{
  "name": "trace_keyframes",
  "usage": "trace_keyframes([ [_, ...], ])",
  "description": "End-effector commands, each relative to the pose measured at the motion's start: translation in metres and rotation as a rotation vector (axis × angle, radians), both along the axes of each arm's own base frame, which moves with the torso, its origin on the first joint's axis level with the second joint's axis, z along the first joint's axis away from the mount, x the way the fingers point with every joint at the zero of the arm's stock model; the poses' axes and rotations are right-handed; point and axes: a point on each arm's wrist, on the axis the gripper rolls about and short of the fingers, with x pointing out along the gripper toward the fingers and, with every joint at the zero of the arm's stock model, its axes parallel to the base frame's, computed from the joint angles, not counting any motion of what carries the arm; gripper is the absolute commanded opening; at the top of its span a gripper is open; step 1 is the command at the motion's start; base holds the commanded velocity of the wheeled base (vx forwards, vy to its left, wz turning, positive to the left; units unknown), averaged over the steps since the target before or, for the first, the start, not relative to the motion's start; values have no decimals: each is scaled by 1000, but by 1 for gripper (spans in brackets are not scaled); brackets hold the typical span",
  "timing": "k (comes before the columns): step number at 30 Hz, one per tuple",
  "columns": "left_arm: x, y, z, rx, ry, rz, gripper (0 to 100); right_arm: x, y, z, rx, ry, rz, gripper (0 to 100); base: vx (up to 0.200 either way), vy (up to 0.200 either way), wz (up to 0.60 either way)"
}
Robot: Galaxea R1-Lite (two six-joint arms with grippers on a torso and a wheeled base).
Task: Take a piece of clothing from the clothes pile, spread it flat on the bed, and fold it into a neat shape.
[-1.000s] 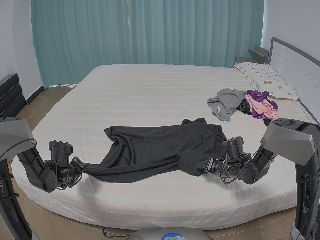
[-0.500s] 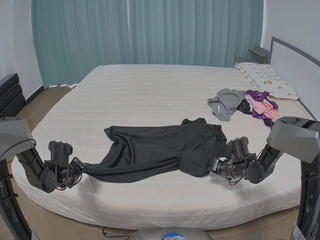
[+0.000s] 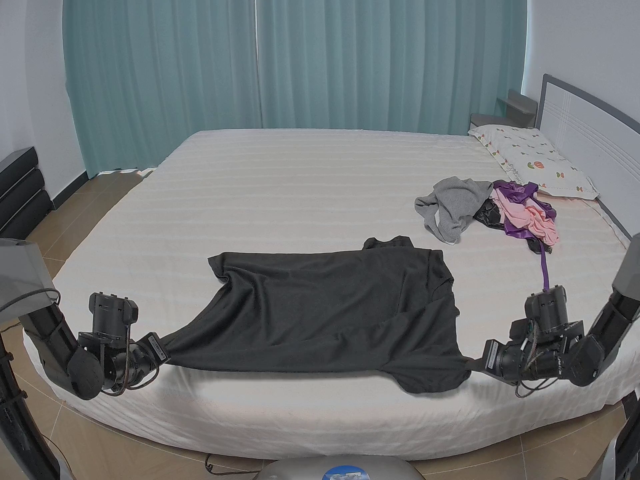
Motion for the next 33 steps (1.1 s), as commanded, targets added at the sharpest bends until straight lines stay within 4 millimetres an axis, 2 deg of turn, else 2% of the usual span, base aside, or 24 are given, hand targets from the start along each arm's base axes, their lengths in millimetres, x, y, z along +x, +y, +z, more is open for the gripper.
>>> trace_keyframes([
  [1,-24,-3,0,68,50,-90,0,-47,-15,14,-19,-3,25,0,0,0,0],
  [5,-27,-4,-3,73,68,-102,0,-71,-20,2,-56,69,76,0,0,0,0],
  [13,-31,-11,-10,78,104,-134,0,-80,-19,-10,-67,144,111,0,0,0,0],
  [14,-32,-11,-11,79,110,-134,0,-79,-19,-13,-71,155,115,100,0,0,0],
  [17,-32,-11,-13,79,118,-134,0,-74,-18,-18,-76,165,118,100,0,0,0],
  [28,-32,-11,-21,84,152,-139,0,-5,-22,-31,-37,-15,33,100,0,0,0],
  [33,-32,-11,-24,89,166,-139,0,7,-19,-41,-39,-25,36,100,0,0,0],
])
